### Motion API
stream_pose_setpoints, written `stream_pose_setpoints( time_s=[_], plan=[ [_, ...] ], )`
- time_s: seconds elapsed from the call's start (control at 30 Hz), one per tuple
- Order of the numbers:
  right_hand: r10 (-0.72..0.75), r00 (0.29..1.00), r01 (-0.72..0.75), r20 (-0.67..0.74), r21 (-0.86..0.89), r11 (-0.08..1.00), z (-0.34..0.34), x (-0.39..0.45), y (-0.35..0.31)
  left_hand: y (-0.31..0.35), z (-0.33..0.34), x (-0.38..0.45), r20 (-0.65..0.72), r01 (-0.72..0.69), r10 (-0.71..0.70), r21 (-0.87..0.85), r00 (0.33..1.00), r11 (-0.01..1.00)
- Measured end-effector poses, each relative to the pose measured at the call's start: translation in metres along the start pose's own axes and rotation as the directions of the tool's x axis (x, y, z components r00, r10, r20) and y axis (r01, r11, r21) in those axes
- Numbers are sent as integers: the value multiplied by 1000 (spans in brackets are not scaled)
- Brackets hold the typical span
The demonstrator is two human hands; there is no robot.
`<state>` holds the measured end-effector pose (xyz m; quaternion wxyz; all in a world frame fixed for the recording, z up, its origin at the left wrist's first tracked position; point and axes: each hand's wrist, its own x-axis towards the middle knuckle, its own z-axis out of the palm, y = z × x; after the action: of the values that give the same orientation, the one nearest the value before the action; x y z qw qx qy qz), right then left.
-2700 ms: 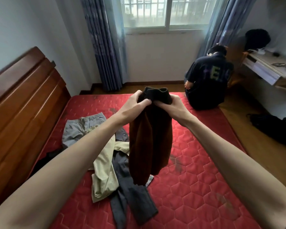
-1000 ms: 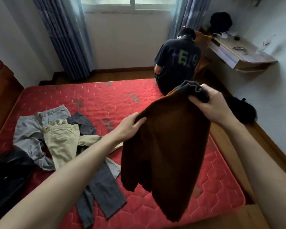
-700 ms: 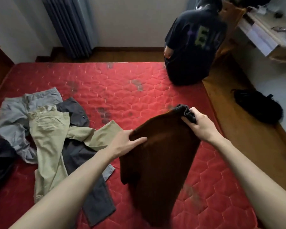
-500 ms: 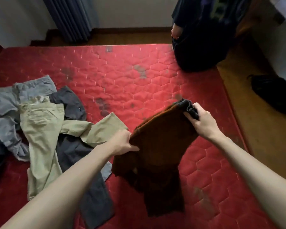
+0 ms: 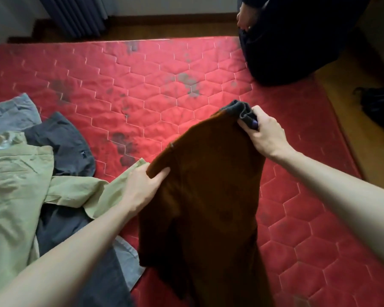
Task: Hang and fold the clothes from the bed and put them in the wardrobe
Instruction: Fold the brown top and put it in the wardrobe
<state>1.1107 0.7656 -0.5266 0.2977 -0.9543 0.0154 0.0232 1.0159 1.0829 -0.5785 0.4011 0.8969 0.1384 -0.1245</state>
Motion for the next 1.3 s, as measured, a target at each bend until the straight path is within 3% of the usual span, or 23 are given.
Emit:
stream_pose_setpoints(
  time_s=[0.13,0.23,0.3,0.4,0.47,0.57,0.63,0.83,0.93,1.03,1.1,1.17,1.2,1.23,1.3],
  plan=[
    [64,997,-65,50,26,998,52,56,6,-15,1,62,-126,160,-129,284,984,945],
    [182,972,-193,149,61,979,97,89,17,-33,10,100,-64,184,-174,228,983,956],
    [259,935,-259,241,-32,965,131,90,28,-55,22,116,49,201,-212,165,976,966],
    [178,947,-143,268,-143,979,183,55,47,-97,40,117,170,221,-221,22,960,975],
    [109,926,-31,362,-214,976,213,19,61,-117,42,110,250,277,-251,-75,935,958],
    [141,848,79,511,-384,920,240,-19,80,-130,34,104,451,451,-332,-184,828,874],
    [157,828,103,539,-419,902,247,-23,88,-132,25,106,530,487,-357,-126,769,864],
    [219,788,80,575,-449,890,251,-18,85,-117,2,115,476,347,-252,-121,842,930],
    [265,795,66,545,-513,856,249,-20,74,-115,1,101,585,410,-265,-128,767,903],
    [232,883,62,408,-592,804,249,-28,51,-99,-31,99,702,352,-332,123,630,928],
    [39,977,67,212,-468,881,254,-46,22,-105,-42,91,652,312,-269,52,709,949],
    [-18,999,20,38,-72,997,264,-80,-11,-108,-38,79,539,315,-209,-111,816,943],
    [76,995,-87,69,174,981,269,-98,-30,-108,-34,73,495,318,-191,-187,848,929],
    [171,972,-220,160,379,899,275,-116,-47,-109,-29,68,454,330,-196,-239,869,913],
    [258,848,-510,463,579,636,285,-145,-75,-111,-26,61,404,344,-211,-291,890,893]
  ],
)
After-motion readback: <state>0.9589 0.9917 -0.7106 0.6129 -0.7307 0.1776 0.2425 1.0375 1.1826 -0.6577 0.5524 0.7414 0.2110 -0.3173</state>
